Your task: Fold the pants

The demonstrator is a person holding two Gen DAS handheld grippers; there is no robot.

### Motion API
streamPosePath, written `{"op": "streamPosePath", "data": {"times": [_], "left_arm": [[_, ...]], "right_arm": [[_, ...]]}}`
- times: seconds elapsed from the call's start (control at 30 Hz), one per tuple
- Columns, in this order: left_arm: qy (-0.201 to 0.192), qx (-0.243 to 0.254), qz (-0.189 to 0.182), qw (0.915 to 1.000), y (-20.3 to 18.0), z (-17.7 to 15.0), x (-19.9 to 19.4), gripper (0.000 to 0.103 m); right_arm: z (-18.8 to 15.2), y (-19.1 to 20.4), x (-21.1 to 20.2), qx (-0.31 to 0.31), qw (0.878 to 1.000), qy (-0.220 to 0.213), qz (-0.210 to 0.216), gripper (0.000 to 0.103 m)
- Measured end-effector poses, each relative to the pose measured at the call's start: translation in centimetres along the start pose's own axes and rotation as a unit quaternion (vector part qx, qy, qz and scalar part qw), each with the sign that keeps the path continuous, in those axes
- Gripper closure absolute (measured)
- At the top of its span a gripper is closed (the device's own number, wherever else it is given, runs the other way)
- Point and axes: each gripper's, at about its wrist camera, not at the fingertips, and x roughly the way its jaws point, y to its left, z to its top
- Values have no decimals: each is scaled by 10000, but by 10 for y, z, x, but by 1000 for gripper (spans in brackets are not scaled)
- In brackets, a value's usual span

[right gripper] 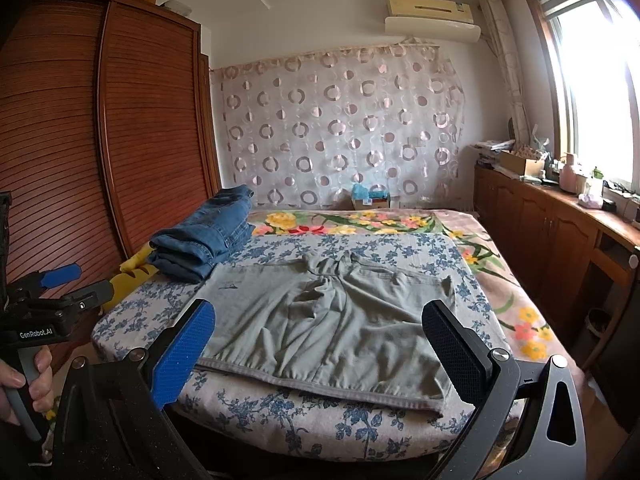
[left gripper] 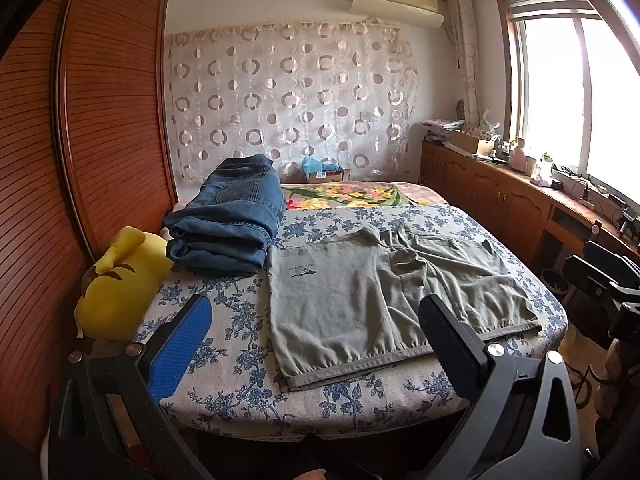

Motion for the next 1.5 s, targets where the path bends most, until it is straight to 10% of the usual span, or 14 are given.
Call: {"op": "streamPosePath", "data": {"times": [1.5], "left_arm": [[-38, 20, 14, 10000, -4, 2, -4, 0]], "right_arm": [[0, 2, 0, 20, 10000, -43, -10, 0]]}}
